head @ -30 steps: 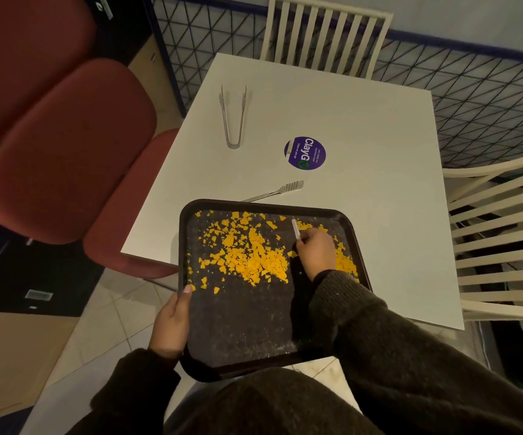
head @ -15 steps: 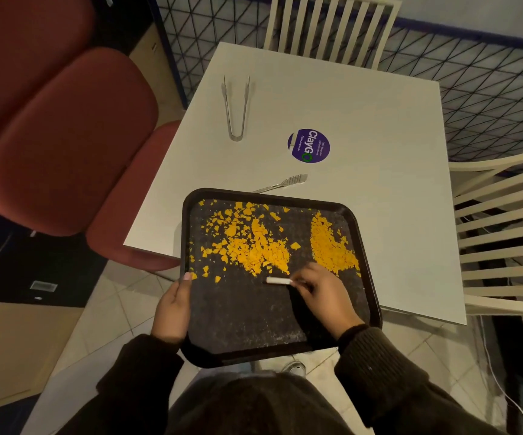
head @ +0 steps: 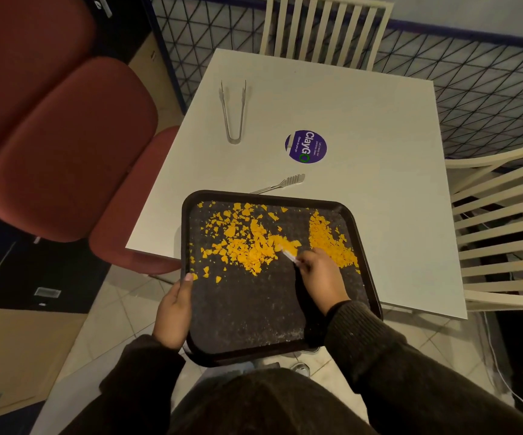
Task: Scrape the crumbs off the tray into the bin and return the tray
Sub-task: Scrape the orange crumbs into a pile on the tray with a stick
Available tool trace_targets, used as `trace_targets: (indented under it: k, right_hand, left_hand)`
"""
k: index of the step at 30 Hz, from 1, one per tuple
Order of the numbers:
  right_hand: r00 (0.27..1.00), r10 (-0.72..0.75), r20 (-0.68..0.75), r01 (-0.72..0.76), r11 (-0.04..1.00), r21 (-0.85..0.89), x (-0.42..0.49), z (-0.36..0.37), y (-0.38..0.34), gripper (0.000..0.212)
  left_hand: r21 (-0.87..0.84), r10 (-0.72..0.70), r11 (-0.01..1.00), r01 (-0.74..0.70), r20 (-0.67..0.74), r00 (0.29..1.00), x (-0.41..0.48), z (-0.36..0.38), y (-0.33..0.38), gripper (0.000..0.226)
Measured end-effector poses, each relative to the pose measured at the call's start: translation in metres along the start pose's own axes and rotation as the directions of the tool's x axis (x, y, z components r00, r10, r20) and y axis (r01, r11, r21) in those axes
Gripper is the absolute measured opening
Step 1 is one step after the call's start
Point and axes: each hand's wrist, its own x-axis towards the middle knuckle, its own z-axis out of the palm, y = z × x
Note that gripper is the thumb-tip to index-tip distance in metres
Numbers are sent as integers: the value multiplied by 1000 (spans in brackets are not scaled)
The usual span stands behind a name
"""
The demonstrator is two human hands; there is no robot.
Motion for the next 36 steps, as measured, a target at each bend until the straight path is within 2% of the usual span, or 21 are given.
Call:
trace_targets:
  k: [2, 5, 8, 11, 14, 23, 26, 28, 32, 36]
  right_hand:
    - [998, 66, -12, -65, 998, 9, 2, -2, -3, 12]
    - [997, 72, -31, -71, 997, 29, -6, -4, -6, 9]
    - [999, -6, -37, 8, 1000, 28, -21, -3, -11, 8]
    - [982, -163, 98, 162, 987, 19, -31, 6, -19, 11]
    - [966, -208, 154, 206, 978, 30, -30, 14, -25, 11]
    - [999, 24, 25, -24, 1000, -10, -1, 4, -20, 8]
    - [999, 41, -18, -41, 999, 0, -9, 1, -22, 5]
    - [1000, 5, 0, -5, 1000, 15, -19, 3, -27, 2]
    - [978, -174, 114, 170, 984, 43, -29, 18, -45, 4]
    - [980, -173, 94, 167, 984, 66, -20, 25, -58, 7]
  left_hand:
    - [-1, 9, 1000, -9, -8, 1000, 0, 1, 1, 33]
    - [21, 25, 999, -25, -3, 1000, 2, 1, 2, 42]
    - [39, 36, 999, -37, 10, 999, 4, 0, -1, 46]
    - [28, 27, 999, -28, 11, 1000, 7, 0, -4, 48]
    - [32, 15, 999, -15, 7, 1000, 8, -1, -5, 47]
    - [53, 7, 999, -8, 21, 1000, 9, -3, -8, 49]
    - [36, 2, 999, -3, 14, 1000, 10, -4, -8, 49]
    - [21, -5, 1000, 5, 2, 1000, 9, -3, -5, 47]
    - [2, -9, 1000, 9, 0, 1000, 6, -2, -2, 45]
    - [22, -6, 1000, 6, 0, 1000, 6, -4, -4, 46]
